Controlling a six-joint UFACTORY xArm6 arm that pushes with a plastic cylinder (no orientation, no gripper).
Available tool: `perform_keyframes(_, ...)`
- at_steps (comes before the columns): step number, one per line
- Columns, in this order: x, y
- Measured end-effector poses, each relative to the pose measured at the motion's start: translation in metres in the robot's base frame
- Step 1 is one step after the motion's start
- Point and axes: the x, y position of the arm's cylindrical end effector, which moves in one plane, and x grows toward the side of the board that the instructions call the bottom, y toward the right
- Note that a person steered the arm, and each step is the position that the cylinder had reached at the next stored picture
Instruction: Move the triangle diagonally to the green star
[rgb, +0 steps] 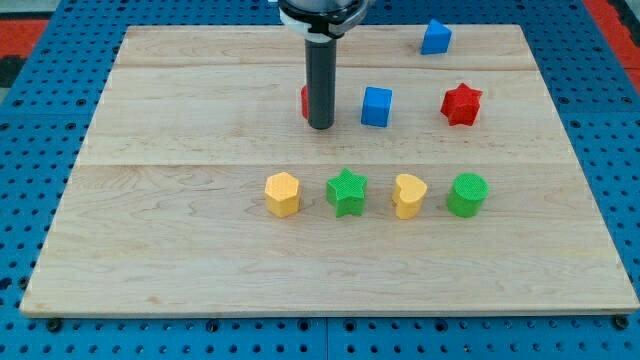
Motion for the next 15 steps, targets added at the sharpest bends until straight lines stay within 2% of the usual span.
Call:
perform_keyframes(1, -0.007, -0.07)
perform_keyframes(2, -0.047, -0.13)
perform_keyframes(3, -0.1, -0.104)
perform_keyframes(4, -0.128, -0.067)
perform_keyframes(5, -0.137, 0.004)
perform_keyframes(6, -0.137, 0.04)
perform_keyframes(7, -0.136, 0.046)
perform_keyframes(8, -0.133, 0.144)
perform_keyframes(9, -0.122, 0.171)
perform_keyframes(10, -0.137, 0.239)
perform_keyframes(11, -0.173, 0.318)
perform_keyframes(12, -0.189, 0.332)
perform_keyframes(13, -0.19, 0.319)
perform_keyframes(14, -0.189, 0.255)
perform_keyframes(15, -0.171, 0.19)
